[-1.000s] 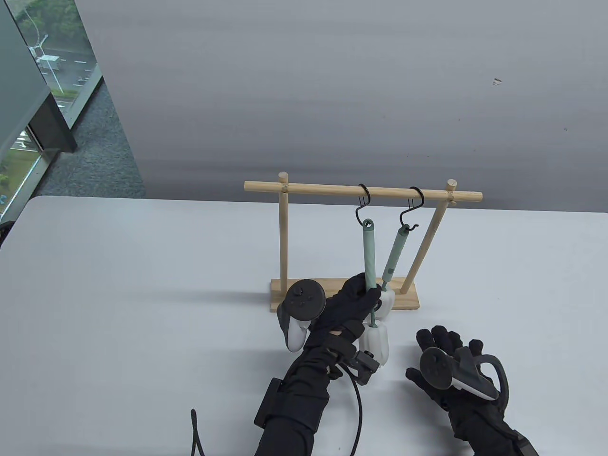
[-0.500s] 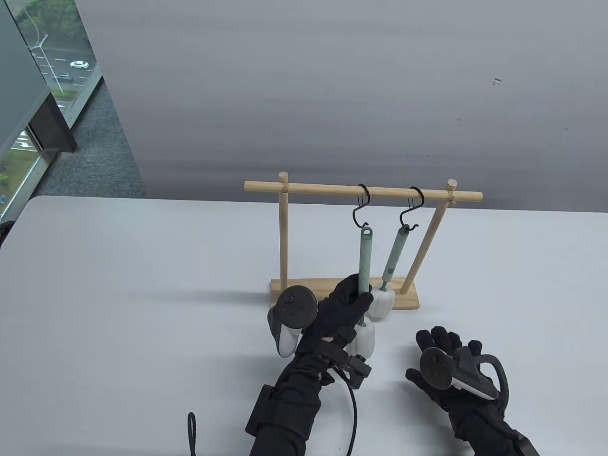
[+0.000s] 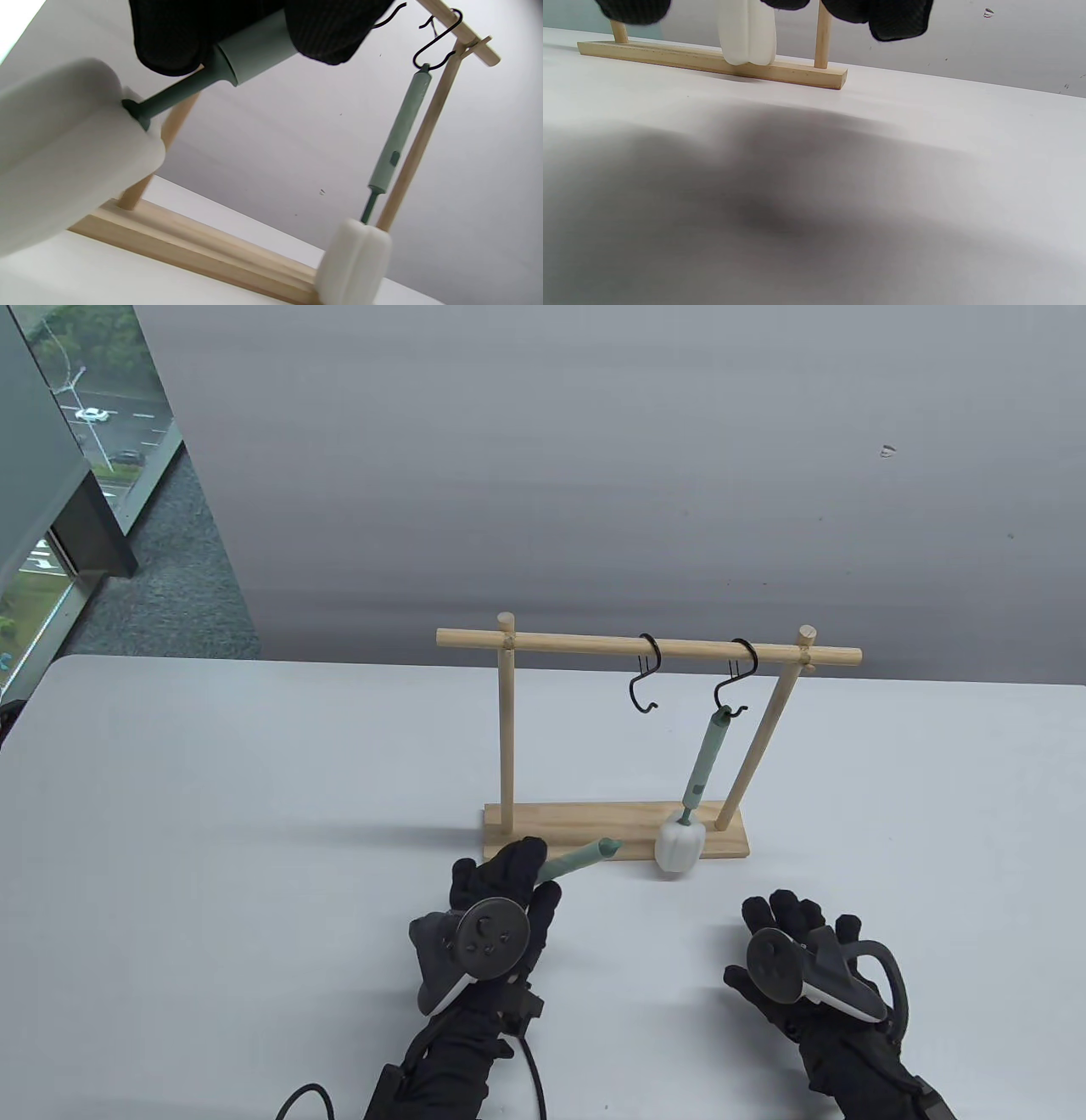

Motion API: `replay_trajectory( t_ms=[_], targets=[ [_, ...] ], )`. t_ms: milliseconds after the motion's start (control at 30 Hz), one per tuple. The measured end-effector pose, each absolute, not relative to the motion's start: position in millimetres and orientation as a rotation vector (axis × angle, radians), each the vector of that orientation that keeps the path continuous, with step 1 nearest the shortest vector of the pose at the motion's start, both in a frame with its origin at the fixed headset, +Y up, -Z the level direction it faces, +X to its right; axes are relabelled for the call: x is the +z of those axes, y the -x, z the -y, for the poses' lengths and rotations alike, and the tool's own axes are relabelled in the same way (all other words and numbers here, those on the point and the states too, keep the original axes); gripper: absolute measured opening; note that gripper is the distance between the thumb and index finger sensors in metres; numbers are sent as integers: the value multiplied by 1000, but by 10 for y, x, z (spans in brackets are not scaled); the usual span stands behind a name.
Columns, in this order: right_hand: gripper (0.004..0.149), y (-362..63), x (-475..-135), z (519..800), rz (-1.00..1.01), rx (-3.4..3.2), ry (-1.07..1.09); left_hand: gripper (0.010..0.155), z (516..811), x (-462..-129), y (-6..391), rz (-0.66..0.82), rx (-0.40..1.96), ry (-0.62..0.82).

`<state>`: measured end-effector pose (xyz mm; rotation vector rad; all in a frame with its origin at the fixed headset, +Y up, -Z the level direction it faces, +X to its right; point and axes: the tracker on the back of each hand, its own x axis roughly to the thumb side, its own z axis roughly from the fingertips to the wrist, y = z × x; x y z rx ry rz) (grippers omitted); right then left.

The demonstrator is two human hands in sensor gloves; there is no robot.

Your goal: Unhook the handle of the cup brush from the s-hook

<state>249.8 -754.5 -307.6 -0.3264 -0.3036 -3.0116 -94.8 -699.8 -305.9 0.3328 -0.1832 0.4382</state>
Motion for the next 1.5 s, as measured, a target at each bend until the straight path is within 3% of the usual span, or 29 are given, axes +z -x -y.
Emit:
replay_trajectory(
  t_ms=[533,933,1000,1500],
  targets=[
    [83,-2424,-3048,7578,370,-3018,366,55,7165,-3088,1079,189,88,-233],
    [83,-2444,-3051,7579,398,-3028,356,54,7362,-3174,1177,131,-24,3],
    [83,-2445,-3051,7580,399,-3026,356,40,7373,-3179,1165,129,-30,-7],
    [83,-2451,-3053,7576,405,-3028,353,40,7413,-3181,1162,118,-46,92]
  ],
)
